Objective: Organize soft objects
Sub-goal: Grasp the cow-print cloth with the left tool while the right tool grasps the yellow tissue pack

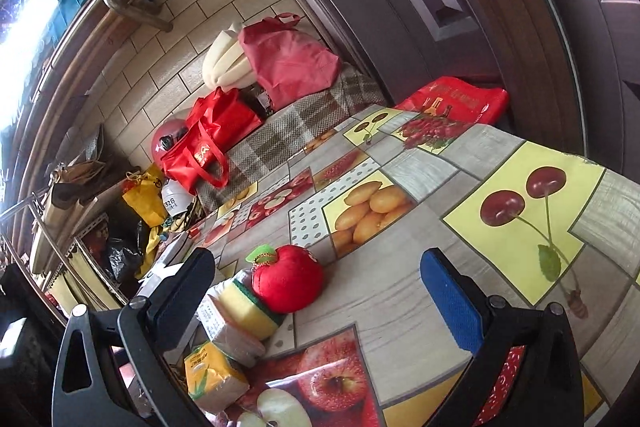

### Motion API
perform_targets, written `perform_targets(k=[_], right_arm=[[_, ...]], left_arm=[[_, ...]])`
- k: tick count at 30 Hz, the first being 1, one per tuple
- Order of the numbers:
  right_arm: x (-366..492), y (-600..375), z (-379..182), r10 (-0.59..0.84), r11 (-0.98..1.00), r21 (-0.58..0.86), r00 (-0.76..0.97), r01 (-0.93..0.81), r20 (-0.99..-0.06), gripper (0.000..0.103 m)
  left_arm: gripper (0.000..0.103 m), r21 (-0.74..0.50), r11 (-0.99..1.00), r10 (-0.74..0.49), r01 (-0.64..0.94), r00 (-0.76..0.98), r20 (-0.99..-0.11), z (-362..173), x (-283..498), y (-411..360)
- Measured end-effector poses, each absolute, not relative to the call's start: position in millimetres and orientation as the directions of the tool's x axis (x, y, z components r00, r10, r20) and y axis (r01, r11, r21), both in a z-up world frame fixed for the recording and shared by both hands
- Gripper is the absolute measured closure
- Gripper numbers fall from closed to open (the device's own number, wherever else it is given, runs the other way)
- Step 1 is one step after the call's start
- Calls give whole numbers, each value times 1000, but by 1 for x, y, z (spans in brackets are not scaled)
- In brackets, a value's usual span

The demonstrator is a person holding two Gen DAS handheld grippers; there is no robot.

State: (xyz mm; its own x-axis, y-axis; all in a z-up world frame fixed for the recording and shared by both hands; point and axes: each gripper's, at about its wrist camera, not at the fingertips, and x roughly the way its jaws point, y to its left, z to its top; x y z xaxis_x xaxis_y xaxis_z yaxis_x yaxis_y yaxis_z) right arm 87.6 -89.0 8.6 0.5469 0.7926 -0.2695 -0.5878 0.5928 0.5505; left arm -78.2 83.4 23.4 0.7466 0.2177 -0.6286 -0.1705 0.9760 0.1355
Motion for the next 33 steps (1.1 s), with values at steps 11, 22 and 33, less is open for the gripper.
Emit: perform_targets(k=[11, 22, 33], right_arm=[[91, -93, 4, 805, 572, 584, 533, -576, -262, 0], [90, -92, 6, 806, 571, 588, 529, -574, -266, 0], [71, -56, 17, 833, 546, 401, 427, -735, -351, 0]], left_arm=[[1, -123, 992, -105, 40, 803, -586, 39, -113, 47], [5, 40, 988, 134, -148, 707, -694, 22, -104, 65], [54, -15, 994, 59, -108, 646, -761, 4, -94, 76]])
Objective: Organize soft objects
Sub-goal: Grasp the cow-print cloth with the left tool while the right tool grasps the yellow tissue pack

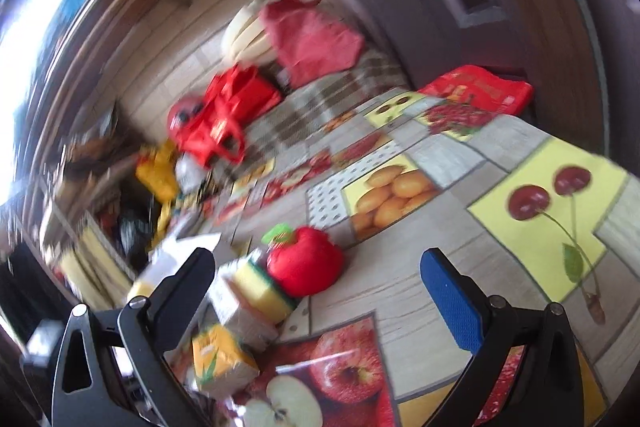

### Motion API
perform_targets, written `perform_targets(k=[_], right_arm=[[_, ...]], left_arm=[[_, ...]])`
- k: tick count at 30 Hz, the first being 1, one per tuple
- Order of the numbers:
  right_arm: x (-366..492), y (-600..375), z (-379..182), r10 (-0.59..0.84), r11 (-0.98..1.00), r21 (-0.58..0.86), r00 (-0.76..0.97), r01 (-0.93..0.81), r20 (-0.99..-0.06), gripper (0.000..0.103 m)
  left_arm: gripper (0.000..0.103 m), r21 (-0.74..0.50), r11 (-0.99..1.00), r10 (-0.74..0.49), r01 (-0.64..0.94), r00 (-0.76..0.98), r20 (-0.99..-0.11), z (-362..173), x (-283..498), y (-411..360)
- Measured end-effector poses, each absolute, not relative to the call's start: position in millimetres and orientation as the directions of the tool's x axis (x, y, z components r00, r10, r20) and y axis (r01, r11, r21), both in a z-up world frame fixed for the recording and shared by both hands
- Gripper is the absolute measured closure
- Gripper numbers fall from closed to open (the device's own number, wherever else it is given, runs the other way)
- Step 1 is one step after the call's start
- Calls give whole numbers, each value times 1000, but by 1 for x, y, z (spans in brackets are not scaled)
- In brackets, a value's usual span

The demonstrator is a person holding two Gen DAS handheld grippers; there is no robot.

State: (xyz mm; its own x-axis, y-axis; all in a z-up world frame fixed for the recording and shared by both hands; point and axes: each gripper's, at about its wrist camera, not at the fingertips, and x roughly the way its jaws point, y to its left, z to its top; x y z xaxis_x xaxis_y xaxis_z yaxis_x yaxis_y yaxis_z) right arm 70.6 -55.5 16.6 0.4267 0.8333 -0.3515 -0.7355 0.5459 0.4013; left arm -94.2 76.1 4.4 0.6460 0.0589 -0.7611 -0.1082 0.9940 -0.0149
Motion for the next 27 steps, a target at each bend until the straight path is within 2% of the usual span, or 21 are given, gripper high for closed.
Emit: perform_targets(k=[4, 6, 8, 10, 12, 16, 24, 27], right_arm=[[30, -10, 14, 797, 437, 136, 313, -889, -517, 1], [14, 6, 8, 775, 376, 70, 272, -924, -571, 1], [4, 20, 2, 754, 324, 38, 234, -945, -614, 7], [3, 32, -6, 727, 301, 43, 201, -953, -656, 34], [7, 41, -13, 712, 292, 92, 152, -952, -686, 42], [11, 50, -19, 706, 277, 164, 84, -947, -703, 46], [13, 58, -17, 709, 263, 175, 66, -949, -702, 45], [15, 56, -14, 711, 262, 164, 76, -951, -699, 52]], left_arm=[[54, -30, 993, 56, -111, 692, -720, 11, -103, 78], [54, -35, 994, 54, -108, 715, -697, 15, -107, 77], [54, -35, 993, 59, -110, 741, -669, 20, -113, 77], [54, -40, 991, 71, -128, 753, -654, 23, -117, 80], [54, -74, 986, 66, -150, 755, -652, 24, -119, 87], [54, -123, 978, 51, -171, 759, -649, 26, -121, 95], [54, -129, 972, 68, -197, 760, -646, 26, -122, 99], [54, -125, 972, 75, -197, 772, -632, 28, -124, 99]])
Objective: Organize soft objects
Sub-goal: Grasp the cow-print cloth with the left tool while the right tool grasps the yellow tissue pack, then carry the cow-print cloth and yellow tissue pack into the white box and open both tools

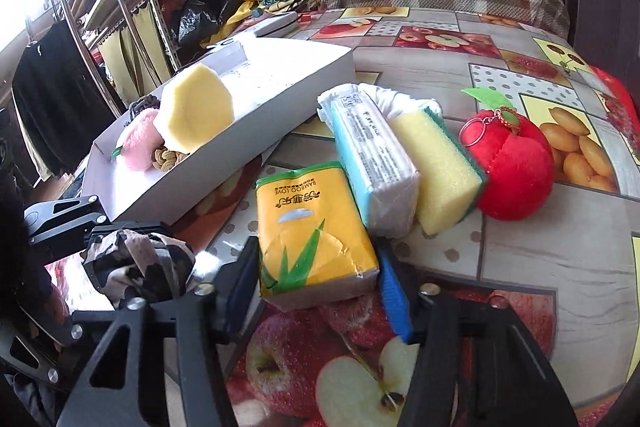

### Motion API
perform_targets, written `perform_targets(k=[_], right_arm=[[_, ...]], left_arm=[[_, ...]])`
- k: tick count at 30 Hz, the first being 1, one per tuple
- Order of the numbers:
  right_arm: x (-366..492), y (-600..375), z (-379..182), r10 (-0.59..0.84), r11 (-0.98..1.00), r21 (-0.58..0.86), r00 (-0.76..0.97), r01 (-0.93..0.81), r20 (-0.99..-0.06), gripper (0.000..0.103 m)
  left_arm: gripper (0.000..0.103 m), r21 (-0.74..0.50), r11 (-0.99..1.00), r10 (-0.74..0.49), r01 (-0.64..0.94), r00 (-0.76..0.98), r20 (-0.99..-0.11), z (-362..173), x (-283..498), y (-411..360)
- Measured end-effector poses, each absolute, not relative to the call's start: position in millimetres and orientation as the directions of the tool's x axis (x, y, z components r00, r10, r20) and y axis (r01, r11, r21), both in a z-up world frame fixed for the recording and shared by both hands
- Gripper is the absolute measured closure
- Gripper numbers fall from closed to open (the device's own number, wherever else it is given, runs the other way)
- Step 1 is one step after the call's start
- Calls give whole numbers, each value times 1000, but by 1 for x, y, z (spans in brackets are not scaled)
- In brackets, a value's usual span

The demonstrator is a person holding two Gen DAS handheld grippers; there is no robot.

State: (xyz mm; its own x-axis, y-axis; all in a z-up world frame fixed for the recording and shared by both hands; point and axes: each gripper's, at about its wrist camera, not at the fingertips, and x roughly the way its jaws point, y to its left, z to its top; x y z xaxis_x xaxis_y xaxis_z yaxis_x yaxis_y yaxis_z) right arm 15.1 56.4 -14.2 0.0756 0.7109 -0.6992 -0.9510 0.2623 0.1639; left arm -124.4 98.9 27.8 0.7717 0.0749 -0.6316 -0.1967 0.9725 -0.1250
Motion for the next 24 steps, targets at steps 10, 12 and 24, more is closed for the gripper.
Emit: perform_targets(k=[10, 12, 24], right_arm=[[-17, -25, 26, 880, 350, 72, 302, -934, -366, 52], [-21, -36, 31, 883, 394, 57, 360, -917, -301, 52], [-16, -54, 40, 862, 478, 54, 456, -877, -220, 52]], left_arm=[[54, -147, 957, 151, -249, 865, -478, 49, -158, 102], [54, -124, 953, 198, -276, 878, -436, 55, -168, 101], [54, 72, 897, 439, -437, 854, -278, 64, -199, 118]])
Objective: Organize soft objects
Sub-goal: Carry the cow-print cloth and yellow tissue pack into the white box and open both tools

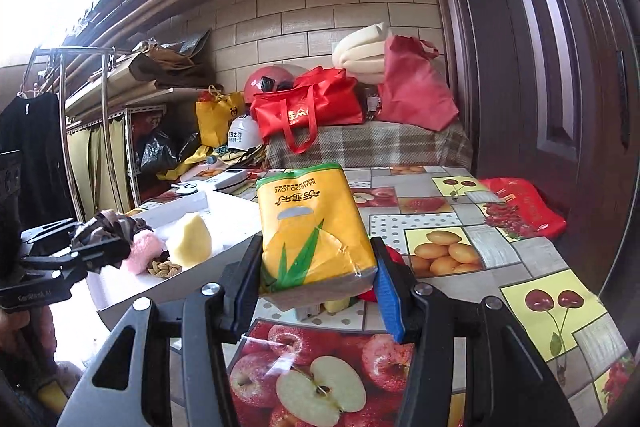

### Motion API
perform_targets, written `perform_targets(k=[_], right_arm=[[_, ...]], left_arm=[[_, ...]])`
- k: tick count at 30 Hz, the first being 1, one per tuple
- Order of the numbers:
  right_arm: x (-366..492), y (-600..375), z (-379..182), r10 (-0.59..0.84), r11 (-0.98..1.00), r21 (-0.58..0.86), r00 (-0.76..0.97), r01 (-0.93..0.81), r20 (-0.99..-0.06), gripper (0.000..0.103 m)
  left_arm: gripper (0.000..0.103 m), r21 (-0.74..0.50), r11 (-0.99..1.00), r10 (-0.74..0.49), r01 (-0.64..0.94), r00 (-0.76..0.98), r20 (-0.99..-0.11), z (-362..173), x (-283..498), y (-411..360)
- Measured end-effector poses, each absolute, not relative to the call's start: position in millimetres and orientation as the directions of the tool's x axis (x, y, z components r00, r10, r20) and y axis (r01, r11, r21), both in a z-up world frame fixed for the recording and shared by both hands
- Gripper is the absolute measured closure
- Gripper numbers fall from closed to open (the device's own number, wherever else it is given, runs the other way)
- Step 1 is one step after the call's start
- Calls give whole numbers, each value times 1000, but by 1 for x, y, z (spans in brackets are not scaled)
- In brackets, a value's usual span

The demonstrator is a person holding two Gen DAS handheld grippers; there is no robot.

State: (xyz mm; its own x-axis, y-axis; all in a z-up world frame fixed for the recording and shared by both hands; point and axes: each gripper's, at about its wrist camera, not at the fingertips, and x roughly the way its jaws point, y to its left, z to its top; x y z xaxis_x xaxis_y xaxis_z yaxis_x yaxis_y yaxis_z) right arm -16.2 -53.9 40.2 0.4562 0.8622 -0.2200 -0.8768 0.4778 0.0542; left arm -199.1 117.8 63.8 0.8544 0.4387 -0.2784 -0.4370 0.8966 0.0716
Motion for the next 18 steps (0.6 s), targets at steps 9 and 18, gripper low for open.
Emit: perform_targets(k=[9, 18], right_arm=[[-14, -52, 40, 856, 485, 59, 460, -872, -237, 52], [-15, -34, 38, 872, 453, 95, 419, -886, -253, 52]], left_arm=[[54, -68, 851, 481, -521, 825, -297, 58, -217, 167], [54, -49, 841, 502, -539, 811, -300, 56, -216, 161]])
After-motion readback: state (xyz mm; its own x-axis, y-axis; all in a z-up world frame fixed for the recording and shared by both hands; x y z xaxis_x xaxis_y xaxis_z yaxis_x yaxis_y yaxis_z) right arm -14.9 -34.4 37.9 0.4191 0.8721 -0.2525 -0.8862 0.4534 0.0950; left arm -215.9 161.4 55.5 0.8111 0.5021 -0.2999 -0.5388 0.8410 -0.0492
